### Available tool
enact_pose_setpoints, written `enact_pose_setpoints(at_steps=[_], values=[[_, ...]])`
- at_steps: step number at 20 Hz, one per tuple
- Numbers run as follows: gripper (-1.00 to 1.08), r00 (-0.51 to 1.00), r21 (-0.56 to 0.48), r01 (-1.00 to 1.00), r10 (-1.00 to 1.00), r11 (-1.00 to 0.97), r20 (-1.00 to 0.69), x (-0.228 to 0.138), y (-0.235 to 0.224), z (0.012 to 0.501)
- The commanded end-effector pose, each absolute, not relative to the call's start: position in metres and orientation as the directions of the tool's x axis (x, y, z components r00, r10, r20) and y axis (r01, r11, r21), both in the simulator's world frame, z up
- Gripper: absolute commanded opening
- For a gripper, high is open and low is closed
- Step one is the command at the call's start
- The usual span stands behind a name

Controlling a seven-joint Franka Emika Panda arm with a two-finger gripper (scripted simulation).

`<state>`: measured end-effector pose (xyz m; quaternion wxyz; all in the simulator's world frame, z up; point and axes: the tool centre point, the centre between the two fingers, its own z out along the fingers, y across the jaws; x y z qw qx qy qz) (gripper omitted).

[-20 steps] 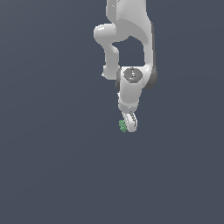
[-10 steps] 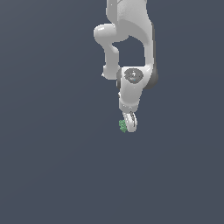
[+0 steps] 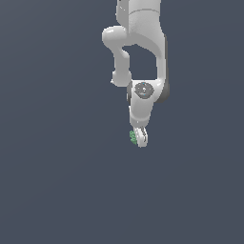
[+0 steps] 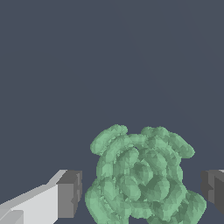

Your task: Pick up the object and move it to a goal position.

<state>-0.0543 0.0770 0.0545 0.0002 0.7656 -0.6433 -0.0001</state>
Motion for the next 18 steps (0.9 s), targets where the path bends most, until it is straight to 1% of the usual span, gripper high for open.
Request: enact_pose_setpoints(at_steps=[1, 6, 7, 18], values=[[1.00, 0.172, 0.000, -0.985, -0.985, -0.172, 0.000, -0.0544, 0.0771, 0.0445], [1.00, 0.172, 0.000, -0.985, -0.985, -0.172, 0.000, -0.0537, 0.0775, 0.0375], [-1.00, 0.172, 0.000, -0.985, -0.985, -0.172, 0.000, -0.0537, 0.0775, 0.0375], [-1.00, 0.171, -0.002, -0.985, -0.985, -0.171, -0.001, -0.0530, 0.0777, 0.0390]])
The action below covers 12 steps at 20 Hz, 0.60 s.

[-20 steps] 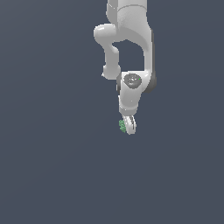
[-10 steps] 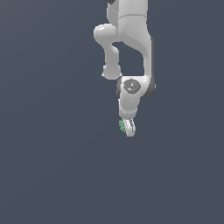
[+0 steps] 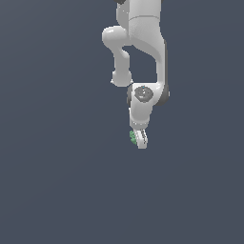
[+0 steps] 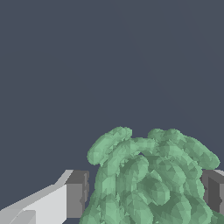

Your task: Pick up the object and move it to a goal position.

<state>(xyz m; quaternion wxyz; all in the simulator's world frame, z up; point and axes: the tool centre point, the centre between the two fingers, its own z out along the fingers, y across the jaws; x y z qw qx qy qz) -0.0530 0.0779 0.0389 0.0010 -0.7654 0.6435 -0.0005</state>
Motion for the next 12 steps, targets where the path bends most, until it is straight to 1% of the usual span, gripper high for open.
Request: enact_pose_setpoints(at_steps=[1, 6, 12], values=[[-1.00, 0.171, -0.002, -0.985, -0.985, -0.171, -0.001, -0.053, 0.078, 0.040], [-1.00, 0.171, -0.002, -0.985, -0.985, -0.171, -0.001, -0.052, 0.075, 0.053], [-1.00, 0.171, -0.002, -0.985, -0.985, -0.171, -0.001, -0.048, 0.070, 0.089]])
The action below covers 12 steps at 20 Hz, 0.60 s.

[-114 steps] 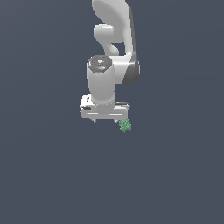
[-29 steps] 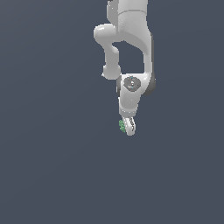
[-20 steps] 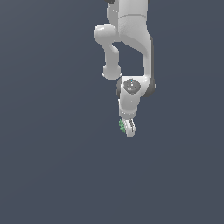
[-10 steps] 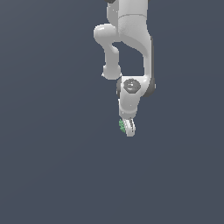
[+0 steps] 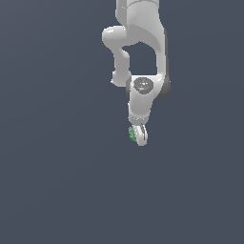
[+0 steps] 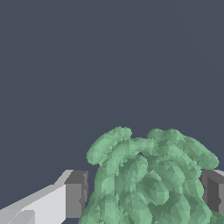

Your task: Pick up the object and move it to a goal position.

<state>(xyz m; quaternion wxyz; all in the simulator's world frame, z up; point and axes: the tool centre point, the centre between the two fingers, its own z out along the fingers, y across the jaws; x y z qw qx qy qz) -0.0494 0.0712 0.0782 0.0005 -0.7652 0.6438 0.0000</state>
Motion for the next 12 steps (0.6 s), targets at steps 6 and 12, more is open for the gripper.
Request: enact_pose_setpoints(at_steps=[6, 12], values=[[-1.00, 0.170, -0.001, -0.985, -0.985, -0.170, 0.000, -0.042, 0.060, 0.144], [-1.00, 0.169, 0.000, -0.986, -0.986, -0.169, 0.001, -0.034, 0.049, 0.210]])
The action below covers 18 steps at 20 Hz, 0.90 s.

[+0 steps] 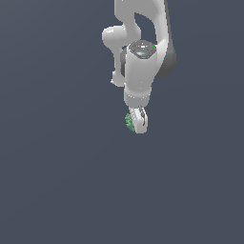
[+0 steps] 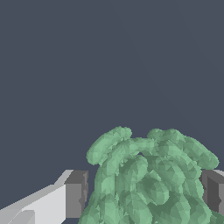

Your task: Pick up the object and move it to a goal position.

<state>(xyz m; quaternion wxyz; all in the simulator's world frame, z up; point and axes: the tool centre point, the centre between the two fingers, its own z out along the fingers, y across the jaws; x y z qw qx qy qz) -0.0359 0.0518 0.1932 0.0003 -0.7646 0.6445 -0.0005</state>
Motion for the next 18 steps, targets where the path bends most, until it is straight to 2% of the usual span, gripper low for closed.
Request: enact_pose_setpoints(at_steps=[1, 9, 18], values=[[-1.00, 0.169, 0.000, -0.986, -0.986, -0.169, 0.001, -0.033, 0.047, 0.220], [-1.00, 0.170, 0.000, -0.985, -0.985, -0.170, 0.001, -0.024, 0.038, 0.283], [-1.00, 0.171, 0.000, -0.985, -0.985, -0.171, 0.000, -0.018, 0.034, 0.312]])
